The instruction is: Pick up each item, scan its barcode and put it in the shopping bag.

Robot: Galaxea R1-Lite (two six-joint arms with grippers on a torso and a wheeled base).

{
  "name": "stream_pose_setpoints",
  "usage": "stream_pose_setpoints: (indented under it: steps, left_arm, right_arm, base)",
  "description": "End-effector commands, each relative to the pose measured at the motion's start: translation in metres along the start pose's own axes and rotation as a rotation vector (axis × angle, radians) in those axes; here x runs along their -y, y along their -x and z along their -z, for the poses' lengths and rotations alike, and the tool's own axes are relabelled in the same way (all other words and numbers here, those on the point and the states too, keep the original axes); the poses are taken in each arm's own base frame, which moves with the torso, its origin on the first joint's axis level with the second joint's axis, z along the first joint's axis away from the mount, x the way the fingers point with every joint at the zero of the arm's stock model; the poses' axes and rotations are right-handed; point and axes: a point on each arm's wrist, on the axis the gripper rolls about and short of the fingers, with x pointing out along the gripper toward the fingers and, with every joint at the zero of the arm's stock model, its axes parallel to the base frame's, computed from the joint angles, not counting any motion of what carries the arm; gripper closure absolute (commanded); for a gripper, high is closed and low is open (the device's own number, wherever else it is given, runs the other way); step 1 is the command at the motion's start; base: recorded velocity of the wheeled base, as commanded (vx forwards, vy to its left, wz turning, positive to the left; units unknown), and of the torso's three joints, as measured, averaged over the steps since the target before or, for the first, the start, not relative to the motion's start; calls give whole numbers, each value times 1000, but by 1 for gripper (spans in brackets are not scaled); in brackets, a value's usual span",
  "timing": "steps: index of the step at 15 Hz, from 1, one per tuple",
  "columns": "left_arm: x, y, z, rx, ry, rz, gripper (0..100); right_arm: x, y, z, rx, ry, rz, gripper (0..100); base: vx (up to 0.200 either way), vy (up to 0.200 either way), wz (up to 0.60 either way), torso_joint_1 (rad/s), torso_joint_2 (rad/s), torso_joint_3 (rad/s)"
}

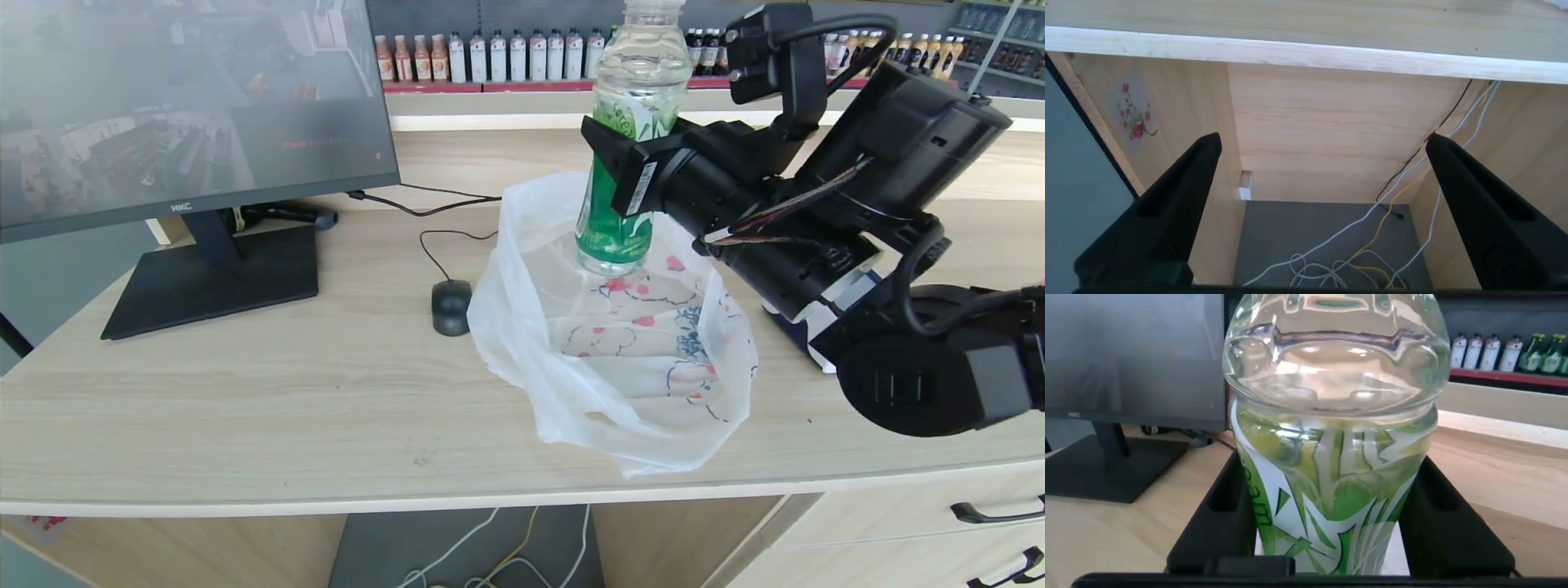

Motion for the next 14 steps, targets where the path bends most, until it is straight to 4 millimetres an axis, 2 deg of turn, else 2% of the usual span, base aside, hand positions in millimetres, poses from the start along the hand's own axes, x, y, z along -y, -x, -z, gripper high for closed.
stream_pose_setpoints:
  steps: [1, 4, 6, 14]
  left_arm:
    - [0, 0, 0, 1, 0, -1, 0]
    - [0, 0, 0, 1, 0, -1, 0]
    - [0, 0, 0, 1, 0, -1, 0]
    - [0, 0, 0, 1, 0, -1, 0]
  right_arm:
    - [-2, -6, 13, -22, 3, -2, 100]
    - [-4, -8, 20, -36, -5, -10, 100]
    - [-3, -14, 32, -48, -14, -8, 100]
    - [-2, -19, 47, -71, -27, 2, 100]
  base:
    - [0, 0, 0, 0, 0, 0]
    - [0, 0, 0, 0, 0, 0]
    - [0, 0, 0, 0, 0, 0]
    - [0, 0, 0, 0, 0, 0]
